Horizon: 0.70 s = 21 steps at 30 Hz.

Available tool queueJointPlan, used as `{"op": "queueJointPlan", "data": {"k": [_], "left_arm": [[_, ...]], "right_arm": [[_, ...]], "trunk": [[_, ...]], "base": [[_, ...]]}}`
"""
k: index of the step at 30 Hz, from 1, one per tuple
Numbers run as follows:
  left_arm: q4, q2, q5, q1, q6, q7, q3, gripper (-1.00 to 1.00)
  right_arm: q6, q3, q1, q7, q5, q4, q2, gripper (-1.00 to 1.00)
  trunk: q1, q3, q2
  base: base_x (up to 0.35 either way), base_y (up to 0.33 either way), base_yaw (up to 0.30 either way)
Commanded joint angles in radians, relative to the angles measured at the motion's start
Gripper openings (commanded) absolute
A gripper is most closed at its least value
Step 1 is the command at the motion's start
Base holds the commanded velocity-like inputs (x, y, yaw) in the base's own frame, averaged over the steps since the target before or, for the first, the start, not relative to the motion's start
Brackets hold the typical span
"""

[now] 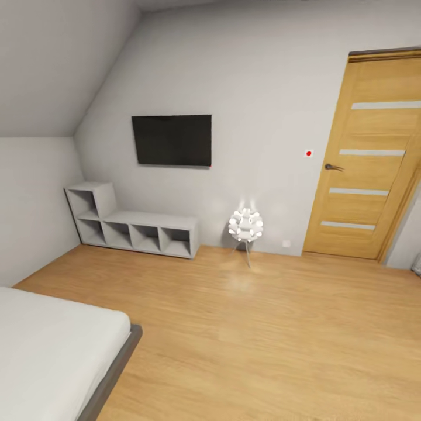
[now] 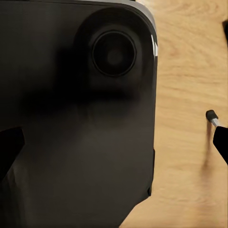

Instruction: Attach the digital camera to the camera tripod in the bedroom.

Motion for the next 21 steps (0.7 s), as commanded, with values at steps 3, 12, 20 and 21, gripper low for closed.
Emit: {"op": "queueJointPlan", "data": {"k": [3, 12, 20, 21], "left_arm": [[-0.002, 0.000, 0.007, 0.001, -0.001, -0.001, 0.000, 1.00], [-0.002, 0.000, 0.007, 0.001, -0.001, -0.001, 0.000, 1.00], [-0.002, 0.000, 0.007, 0.001, -0.001, -0.001, 0.000, 1.00], [-0.002, 0.000, 0.007, 0.001, -0.001, -0.001, 0.000, 1.00]], "right_arm": [[-0.003, 0.000, 0.000, -0.001, -0.001, 0.000, 0.000, 1.00], [-0.003, 0.000, 0.000, -0.001, -0.001, 0.000, 0.000, 1.00], [-0.004, 0.000, 0.000, -0.001, -0.001, 0.000, 0.000, 1.00], [-0.004, 0.000, 0.000, -0.001, -0.001, 0.000, 0.000, 1.00]], "trunk": [[0.000, -0.001, 0.000], [0.000, -0.001, 0.000], [0.000, -0.001, 0.000], [0.000, -0.001, 0.000]], "base": [[0.000, 0.000, -0.286], [0.000, 0.000, -0.286], [0.000, 0.000, -0.286], [0.000, 0.000, -0.286]]}}
